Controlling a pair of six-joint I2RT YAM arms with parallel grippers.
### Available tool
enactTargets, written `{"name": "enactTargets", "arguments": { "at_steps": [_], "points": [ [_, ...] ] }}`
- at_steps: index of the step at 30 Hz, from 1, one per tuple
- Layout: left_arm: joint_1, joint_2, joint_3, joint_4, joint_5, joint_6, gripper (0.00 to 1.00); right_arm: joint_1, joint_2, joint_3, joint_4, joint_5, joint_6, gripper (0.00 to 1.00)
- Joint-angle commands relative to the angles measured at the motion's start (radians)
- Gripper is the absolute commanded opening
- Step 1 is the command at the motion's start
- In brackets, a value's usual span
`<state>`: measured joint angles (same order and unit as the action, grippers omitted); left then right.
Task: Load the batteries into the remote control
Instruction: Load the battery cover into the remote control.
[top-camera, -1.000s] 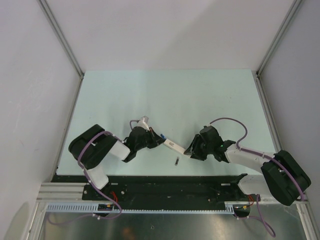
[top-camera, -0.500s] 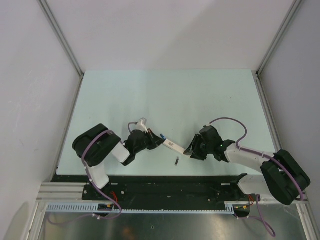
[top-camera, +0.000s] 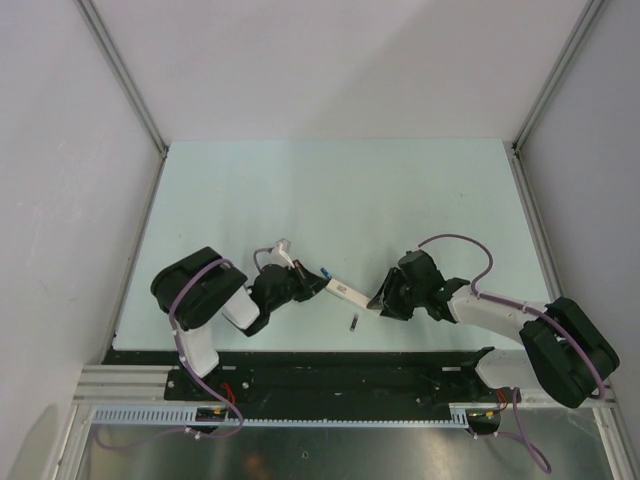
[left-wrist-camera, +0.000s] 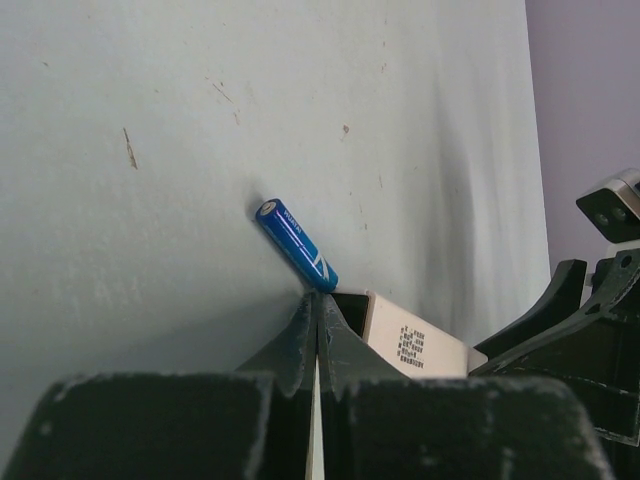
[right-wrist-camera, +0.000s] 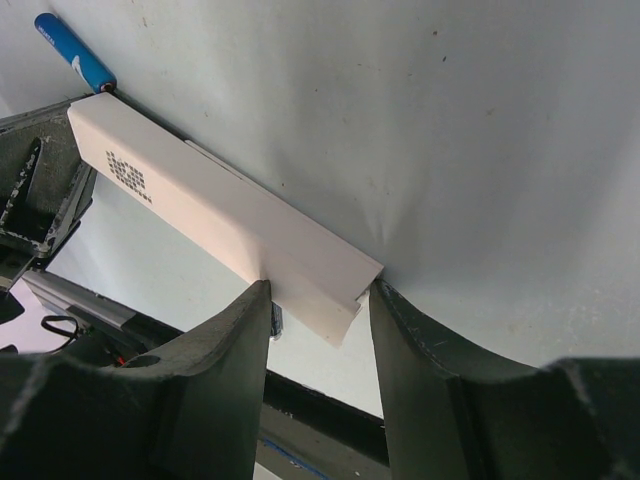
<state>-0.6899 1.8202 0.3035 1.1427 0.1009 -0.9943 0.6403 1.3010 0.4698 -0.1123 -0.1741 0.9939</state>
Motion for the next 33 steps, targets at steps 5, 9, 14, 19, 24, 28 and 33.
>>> {"name": "enactTargets", "arguments": {
  "at_steps": [5,9,14,19,24,28,33],
  "points": [
    [-0.149,0.022,-0.001,0.100,0.306,-0.067,0.00,0.028,0.130,-0.034,-0.036,0.091,-0.024,0.47],
    [-0.163,0.024,0.000,0.107,0.304,-0.069,0.00,0.032,0.138,-0.026,-0.035,0.091,-0.023,0.47],
    [-0.175,0.024,-0.001,0.117,0.303,-0.072,0.00,0.033,0.150,-0.014,-0.030,0.091,-0.020,0.47],
    [-0.197,0.028,-0.004,0.121,0.299,-0.073,0.00,0.033,0.167,-0.002,-0.021,0.087,-0.020,0.48],
    [-0.206,0.027,-0.006,0.129,0.301,-0.075,0.00,0.033,0.182,0.013,-0.018,0.084,-0.021,0.48],
    [-0.211,0.019,-0.006,0.131,0.298,-0.073,0.00,0.036,0.190,0.026,-0.015,0.082,-0.023,0.49],
    [-0.215,0.019,-0.009,0.137,0.295,-0.076,0.00,0.039,0.201,0.038,-0.009,0.082,-0.018,0.49]
  ]
}}
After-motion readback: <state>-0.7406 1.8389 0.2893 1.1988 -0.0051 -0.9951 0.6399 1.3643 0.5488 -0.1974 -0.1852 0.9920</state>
